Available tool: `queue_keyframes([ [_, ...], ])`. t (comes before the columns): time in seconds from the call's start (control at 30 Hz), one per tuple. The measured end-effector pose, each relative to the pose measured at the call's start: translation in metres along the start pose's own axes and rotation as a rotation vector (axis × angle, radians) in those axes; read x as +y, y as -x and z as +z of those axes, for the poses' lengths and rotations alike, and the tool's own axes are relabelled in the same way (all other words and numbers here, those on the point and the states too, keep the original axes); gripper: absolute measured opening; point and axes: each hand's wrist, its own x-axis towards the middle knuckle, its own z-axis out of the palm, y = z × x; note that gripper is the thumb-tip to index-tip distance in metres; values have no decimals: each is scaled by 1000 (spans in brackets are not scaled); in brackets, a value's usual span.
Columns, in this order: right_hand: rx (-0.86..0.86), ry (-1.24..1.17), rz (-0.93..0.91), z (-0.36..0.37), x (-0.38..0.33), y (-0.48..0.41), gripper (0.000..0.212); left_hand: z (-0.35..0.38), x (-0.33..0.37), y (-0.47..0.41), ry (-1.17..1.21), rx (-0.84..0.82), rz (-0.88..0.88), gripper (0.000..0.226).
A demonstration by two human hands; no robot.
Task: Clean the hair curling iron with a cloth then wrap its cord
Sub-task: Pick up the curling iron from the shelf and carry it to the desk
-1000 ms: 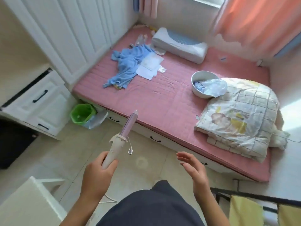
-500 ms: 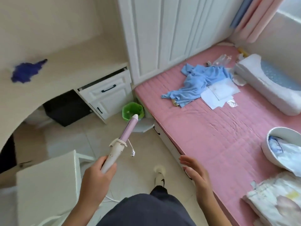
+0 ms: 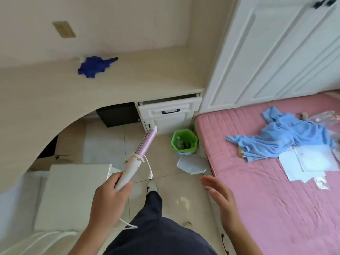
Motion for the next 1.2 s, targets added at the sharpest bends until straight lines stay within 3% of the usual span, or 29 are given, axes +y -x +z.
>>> queue_keyframes([
  [0.33,-107,53,-65,138,-80,-184,34,-71,-3,-172,85,83,-27,13],
  [0.57,-118,118,-37,172,-102,-273,40,-102,-1,-268,120,119,-98,13],
  [0.7,-109,91,31,193,-102,-332,31,-116,4,-327,119,127,-137,10],
  [0.93,-273,87,22,270,-141,-444,35,-166,17,-416,126,206,-175,12],
  [1.2,-415,110,35,360,-156,-528,34,-250,-20,-495,2,315,-196,10],
])
